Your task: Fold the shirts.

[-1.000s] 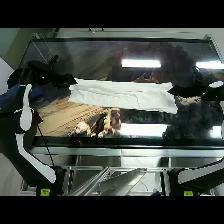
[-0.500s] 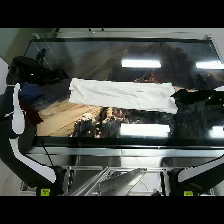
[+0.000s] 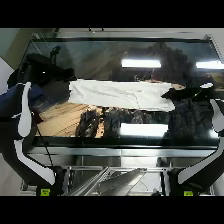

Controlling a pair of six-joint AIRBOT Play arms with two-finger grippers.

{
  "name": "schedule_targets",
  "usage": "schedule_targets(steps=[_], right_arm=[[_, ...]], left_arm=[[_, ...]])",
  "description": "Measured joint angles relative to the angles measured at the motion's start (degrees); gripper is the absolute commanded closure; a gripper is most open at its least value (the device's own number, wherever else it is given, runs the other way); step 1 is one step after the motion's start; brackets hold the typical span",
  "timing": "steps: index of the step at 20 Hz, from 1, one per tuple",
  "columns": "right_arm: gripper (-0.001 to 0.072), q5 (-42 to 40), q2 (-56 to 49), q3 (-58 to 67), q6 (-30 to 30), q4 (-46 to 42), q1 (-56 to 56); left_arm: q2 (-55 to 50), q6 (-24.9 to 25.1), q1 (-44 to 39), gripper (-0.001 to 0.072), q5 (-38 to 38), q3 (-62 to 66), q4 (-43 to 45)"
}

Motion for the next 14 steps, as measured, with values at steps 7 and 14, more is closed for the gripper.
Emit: schedule_targets(steps=[7,14], right_arm=[[0.0694,8.74,1.95,7.54,2.95,3.32,0.57],[0.0694,16.24,8.87,14.38,6.45,5.64,1.01]], left_arm=[[-10.38,0.46,-17.51,0.0695,-10.23,1.88,-11.23],[-23.54,-5.22,-27.61,0.0695,-14.69,14.27,-13.62]])
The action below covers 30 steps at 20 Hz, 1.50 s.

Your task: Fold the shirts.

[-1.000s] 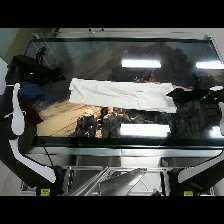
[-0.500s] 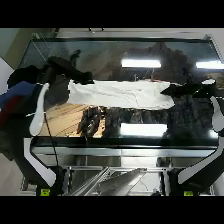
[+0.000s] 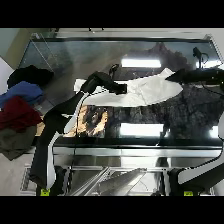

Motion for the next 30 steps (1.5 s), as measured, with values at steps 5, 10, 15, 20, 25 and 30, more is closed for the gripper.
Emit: schedule_targets(steps=[5,10,15,20,25,30], right_arm=[[0.0694,5.01,1.99,3.17,2.69,1.36,0.59],[0.0694,6.60,2.91,3.89,3.52,2.45,1.07],[0.0694,4.85,3.61,4.07,4.81,5.70,3.61],[0.0694,-2.73,3.74,4.07,6.62,7.76,16.31],[0.0694,-22.99,0.31,5.42,8.02,8.50,36.09],[0.0195,-36.35,-15.63,14.10,8.59,12.00,47.54]], left_arm=[[-2.01,-2.29,-1.29,0.0695,-3.02,0.52,-2.82],[3.58,-1.20,0.79,0.0694,-1.49,0.50,-5.14],[19.21,3.48,11.26,0.0695,8.72,0.55,-6.73],[31.87,4.74,25.40,0.0695,17.84,-0.24,-7.17],[39.78,7.17,34.47,0.0695,21.29,-7.26,-7.21],[43.08,10.03,37.40,0.0695,22.51,-16.37,-7.26]])
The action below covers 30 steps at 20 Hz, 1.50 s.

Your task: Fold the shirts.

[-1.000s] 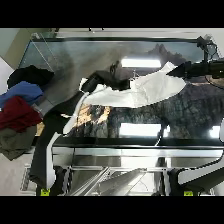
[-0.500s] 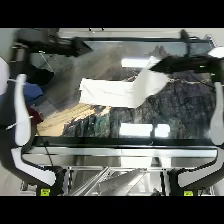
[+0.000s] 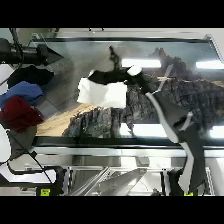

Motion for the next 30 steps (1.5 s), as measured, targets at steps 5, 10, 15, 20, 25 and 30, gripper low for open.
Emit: schedule_targets(steps=[5,10,15,20,25,30], right_arm=[[0.0242,1.97,-7.10,3.58,-6.14,10.49,1.79],[0.0308,14.08,-4.17,4.22,-5.53,9.55,-3.69],[0.0312,27.02,3.30,4.13,4.57,-8.70,-11.37],[0.0027,31.36,7.63,0.11,16.22,-30.58,-18.21],[0.0027,26.36,1.77,-3.17,20.81,-31.76,-18.86],[0.0045,20.72,-4.96,-3.69,19.82,-23.56,-15.89]], left_arm=[[0.72,1.81,0.59,0.0695,0.76,-4.79,0.00],[0.83,2.38,0.70,0.0695,1.46,-5.75,-0.07],[0.85,2.82,0.70,0.0695,2.45,-5.95,0.04],[0.85,3.08,0.70,0.0695,2.73,-5.95,0.04],[0.85,3.26,0.70,0.0695,2.73,-5.95,0.07],[0.85,3.21,0.70,0.0695,2.95,-5.95,0.11]])
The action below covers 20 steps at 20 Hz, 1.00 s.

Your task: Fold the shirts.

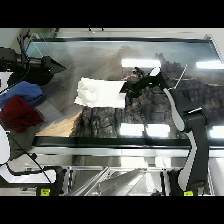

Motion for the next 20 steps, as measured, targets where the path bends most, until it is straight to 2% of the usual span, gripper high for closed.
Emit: schedule_targets(steps=[2,3,4,5,8,12,17,20], right_arm=[[0.0066,-1.73,-1.53,-0.04,-1.60,3.43,1.36],[0.0307,-2.95,-2.01,-0.09,-2.56,4.83,1.86],[0.0650,-4.61,-2.51,-0.20,-4.17,6.40,2.36],[0.0693,-5.70,-3.08,-0.37,-6.36,8.07,2.73],[0.0695,-7.17,-2.32,-0.17,-12.83,18.29,3.08],[0.0695,-5.40,3.58,-0.17,-14.67,20.76,-0.72],[0.0695,-0.22,17.99,-0.15,-7.43,13.64,-13.92],[0.0696,2.01,22.99,-0.22,-1.88,9.09,-23.85]], left_arm=[[0.02,0.02,0.00,0.0695,0.00,0.00,0.02],[0.02,0.02,0.00,0.0695,0.00,0.00,0.02],[0.02,0.02,0.00,0.0695,-0.02,0.00,0.00],[0.02,0.02,0.00,0.0695,-0.02,0.00,0.02],[0.02,0.02,0.00,0.0695,-0.02,0.00,0.02],[0.02,0.02,0.00,0.0695,0.48,0.00,0.11],[0.02,0.02,0.00,0.0695,0.87,0.00,0.13],[0.02,0.00,0.00,0.0695,0.92,0.00,0.13]])
